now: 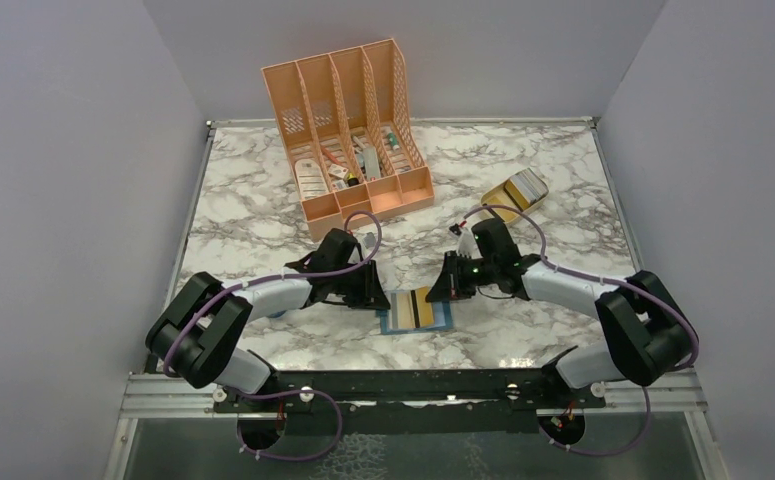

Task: Put the credit cards into the card holder
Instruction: Insert the credit card into the card holder.

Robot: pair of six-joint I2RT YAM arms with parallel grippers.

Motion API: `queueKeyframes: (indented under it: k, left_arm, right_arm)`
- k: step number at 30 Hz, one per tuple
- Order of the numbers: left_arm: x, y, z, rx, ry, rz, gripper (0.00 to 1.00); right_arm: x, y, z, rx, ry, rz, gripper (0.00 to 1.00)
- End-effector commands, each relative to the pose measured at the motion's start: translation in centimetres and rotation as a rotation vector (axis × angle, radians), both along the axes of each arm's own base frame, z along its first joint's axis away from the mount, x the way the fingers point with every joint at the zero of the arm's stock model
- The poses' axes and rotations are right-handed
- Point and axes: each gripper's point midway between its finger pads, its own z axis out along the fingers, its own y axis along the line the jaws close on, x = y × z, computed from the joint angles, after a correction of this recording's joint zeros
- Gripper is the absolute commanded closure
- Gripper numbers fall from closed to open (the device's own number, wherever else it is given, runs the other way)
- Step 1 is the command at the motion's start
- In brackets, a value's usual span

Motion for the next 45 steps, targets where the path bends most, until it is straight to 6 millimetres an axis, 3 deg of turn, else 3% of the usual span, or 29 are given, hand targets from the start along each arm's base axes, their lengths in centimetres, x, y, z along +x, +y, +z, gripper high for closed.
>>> queueKeyframes:
  k: [1, 12, 26, 45]
  left_arm:
    - [-0.4, 0.8, -1.2, 0.055, -0.001, -0.001, 0.75]
    - [-0.5, 1.0, -1.3, 0.061, -0.001, -0.002, 0.75]
    - [-0.4, 1.1, -1.3, 0.071, -0.006, -0.001, 0.75]
    - [-0.5, 1.2, -1.5, 0.079, -0.005, -0.004, 0.75]
  right_arm:
    - [0.0, 0.3, -0.9, 0.010, 0.006, 0.029, 0.99]
    - [0.0, -0.2, -2.7, -0.049, 0.073, -0.007, 0.99]
    - [0.3, -1.3, -2.9, -0.105, 0.056, -0.060, 0.99]
    - [0.5, -1.2, -2.0, -0.091, 0.037, -0.058, 0.99]
